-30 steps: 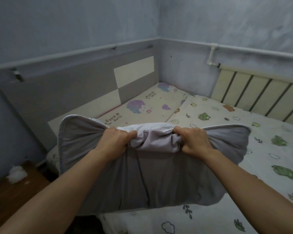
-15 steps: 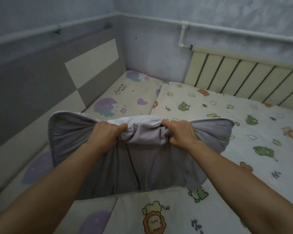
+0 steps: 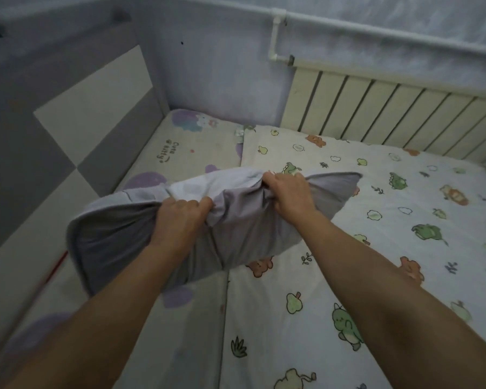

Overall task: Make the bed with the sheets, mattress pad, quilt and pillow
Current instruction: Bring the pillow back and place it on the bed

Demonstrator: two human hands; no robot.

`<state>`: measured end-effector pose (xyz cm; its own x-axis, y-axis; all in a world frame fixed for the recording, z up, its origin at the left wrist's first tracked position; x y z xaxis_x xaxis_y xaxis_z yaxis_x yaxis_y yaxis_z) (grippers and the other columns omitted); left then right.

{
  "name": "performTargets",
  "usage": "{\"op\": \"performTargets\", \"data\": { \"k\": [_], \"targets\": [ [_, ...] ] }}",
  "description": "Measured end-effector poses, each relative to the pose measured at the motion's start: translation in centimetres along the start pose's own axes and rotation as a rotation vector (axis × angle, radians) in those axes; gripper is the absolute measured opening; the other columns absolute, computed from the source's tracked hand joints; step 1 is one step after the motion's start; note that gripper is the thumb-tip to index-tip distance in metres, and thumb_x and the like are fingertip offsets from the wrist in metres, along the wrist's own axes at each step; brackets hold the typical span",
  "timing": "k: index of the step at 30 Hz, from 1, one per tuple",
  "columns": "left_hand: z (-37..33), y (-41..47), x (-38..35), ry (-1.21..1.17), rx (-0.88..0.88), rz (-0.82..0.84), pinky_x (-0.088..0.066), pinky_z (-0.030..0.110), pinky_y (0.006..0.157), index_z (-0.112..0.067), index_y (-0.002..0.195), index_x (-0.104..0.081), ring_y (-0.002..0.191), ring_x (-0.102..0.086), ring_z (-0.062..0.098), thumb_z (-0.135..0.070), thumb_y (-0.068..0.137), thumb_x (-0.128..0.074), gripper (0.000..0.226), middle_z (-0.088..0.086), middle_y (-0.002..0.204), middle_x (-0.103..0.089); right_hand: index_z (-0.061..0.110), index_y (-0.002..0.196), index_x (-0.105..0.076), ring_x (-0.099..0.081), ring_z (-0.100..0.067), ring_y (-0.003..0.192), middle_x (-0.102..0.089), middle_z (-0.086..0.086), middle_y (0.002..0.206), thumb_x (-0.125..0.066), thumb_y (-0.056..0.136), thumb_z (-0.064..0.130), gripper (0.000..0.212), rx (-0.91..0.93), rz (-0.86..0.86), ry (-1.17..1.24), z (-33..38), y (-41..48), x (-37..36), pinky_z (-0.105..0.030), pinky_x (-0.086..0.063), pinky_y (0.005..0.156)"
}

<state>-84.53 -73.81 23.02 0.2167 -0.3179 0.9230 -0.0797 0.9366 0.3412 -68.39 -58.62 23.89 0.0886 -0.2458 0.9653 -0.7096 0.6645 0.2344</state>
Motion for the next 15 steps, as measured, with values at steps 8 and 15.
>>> {"op": "performTargets", "data": {
  "k": [8,15],
  "targets": [
    [-6.6,-6.3,-11.2,-0.187,-0.038,0.231,-0.03,0.019,0.035,-0.017,0.09,-0.051,0.038,-0.056,0.021,-0.015,0.042,-0.087,0.06,0.001,0.054,-0.06,0.012,0.107,-0.057,-0.061,-0.035,0.088,-0.066,-0.012,0.095,-0.054,0.081,0.009,0.027,0.027,0.093,0.108,-1.1,-6.6,-13.0,-0.036,-0.03,0.069],
    [-15.0,-14.2,-16.7,-0.276,-0.075,0.194,-0.031,0.018,0.033,-0.015,0.089,-0.044,0.031,-0.05,0.02,-0.009,0.047,-0.068,0.049,0.001,0.044,-0.055,0.008,0.083,-0.061,-0.059,-0.035,0.056,-0.061,-0.013,0.064,-0.057,0.059,0.0,0.025,0.002,0.179,0.22,-1.7,-17.8,-21.3,-0.032,-0.038,0.051]
  ]
}}
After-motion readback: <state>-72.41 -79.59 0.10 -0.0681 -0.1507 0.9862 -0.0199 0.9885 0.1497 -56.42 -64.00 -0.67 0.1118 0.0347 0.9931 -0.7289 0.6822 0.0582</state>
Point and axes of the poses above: each hand's wrist, its own y-axis towards the middle knuckle, its own x-axis out of the back of the hand, z = x × y, the point moved 4 cm from there along y, towards the middle knuckle
